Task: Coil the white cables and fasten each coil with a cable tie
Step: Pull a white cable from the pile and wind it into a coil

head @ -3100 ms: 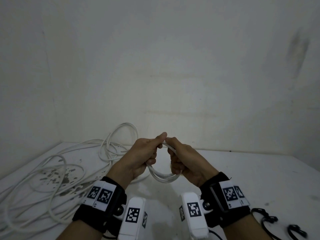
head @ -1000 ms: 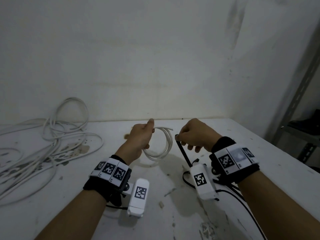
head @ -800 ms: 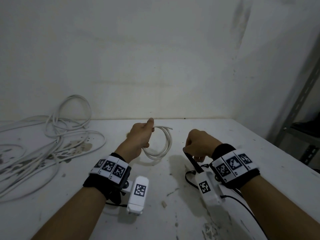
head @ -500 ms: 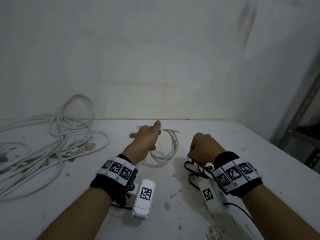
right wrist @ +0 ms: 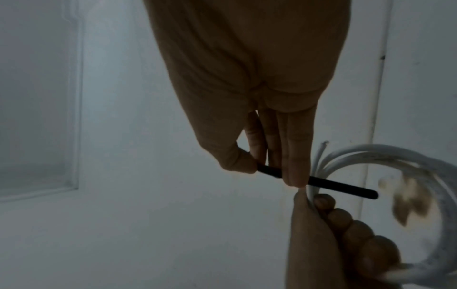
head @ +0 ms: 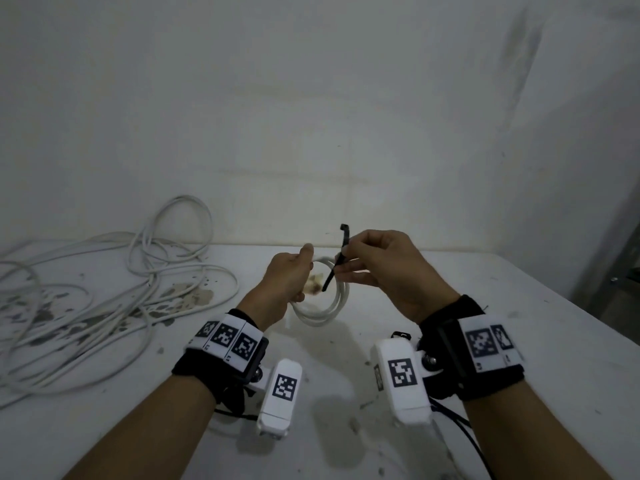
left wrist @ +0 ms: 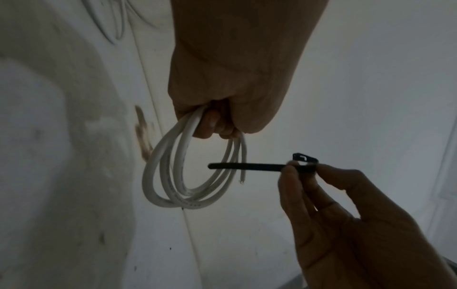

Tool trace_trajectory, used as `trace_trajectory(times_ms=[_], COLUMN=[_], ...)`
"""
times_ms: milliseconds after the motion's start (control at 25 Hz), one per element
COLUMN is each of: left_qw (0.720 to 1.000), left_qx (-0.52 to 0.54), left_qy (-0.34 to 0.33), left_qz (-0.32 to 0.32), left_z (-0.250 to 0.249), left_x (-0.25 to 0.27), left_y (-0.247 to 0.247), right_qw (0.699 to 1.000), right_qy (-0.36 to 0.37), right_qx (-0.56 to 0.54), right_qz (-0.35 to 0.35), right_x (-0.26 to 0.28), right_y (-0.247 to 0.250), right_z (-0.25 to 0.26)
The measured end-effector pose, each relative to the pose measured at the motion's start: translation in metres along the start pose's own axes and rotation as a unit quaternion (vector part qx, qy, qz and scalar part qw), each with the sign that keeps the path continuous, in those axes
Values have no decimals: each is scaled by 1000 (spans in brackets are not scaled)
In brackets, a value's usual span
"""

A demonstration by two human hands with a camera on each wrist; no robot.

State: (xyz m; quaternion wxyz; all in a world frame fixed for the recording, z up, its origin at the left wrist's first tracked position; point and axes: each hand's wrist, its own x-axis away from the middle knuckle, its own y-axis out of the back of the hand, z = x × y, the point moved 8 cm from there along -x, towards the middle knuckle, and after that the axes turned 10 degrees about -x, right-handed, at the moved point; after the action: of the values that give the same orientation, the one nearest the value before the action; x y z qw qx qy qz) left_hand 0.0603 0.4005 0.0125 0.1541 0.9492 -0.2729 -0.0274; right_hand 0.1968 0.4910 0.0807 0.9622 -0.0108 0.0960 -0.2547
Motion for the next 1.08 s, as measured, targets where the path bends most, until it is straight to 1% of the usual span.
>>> trace_trajectory(times_ms=[80, 160, 280, 360, 440, 520, 600, 640, 800, 920, 1000, 1080], left_qw=[1000, 999, 998, 993, 983, 969, 965, 967, 977, 983, 988, 980], left_qx=[8, 33, 62, 114, 175, 225, 240, 236, 208, 165, 93, -1], left_qy=[1, 2, 7, 30, 56, 80, 86, 79, 36, 2, -42, -117], left_qz=[-9, -16, -32, -15, 21, 61, 70, 56, -33, -77, -113, -164], left_z=[4, 9, 16, 23, 27, 30, 32, 31, 22, 15, 6, -6], left_x=[-3, -7, -9, -8, -7, -8, -10, -13, -21, -20, -15, -11], left_y=[17, 32, 54, 62, 67, 70, 79, 86, 109, 114, 114, 117], right_qw=[999, 996, 984, 966, 948, 941, 940, 939, 944, 937, 932, 938], right_qy=[11, 39, 109, 154, 192, 205, 208, 211, 222, 243, 270, 278], right_qx=[8, 25, 110, 183, 232, 248, 247, 247, 218, 230, 231, 209], right_qz=[42, 81, 85, 96, 105, 103, 109, 114, 110, 101, 66, 1], right_x=[-7, -13, -30, -39, -44, -47, -50, -50, -51, -48, -47, -49], right_y=[-24, -45, -66, -81, -94, -102, -109, -113, -116, -123, -123, -113], right_z=[-7, -9, -7, -8, -12, -17, -21, -22, -13, -3, 6, 14])
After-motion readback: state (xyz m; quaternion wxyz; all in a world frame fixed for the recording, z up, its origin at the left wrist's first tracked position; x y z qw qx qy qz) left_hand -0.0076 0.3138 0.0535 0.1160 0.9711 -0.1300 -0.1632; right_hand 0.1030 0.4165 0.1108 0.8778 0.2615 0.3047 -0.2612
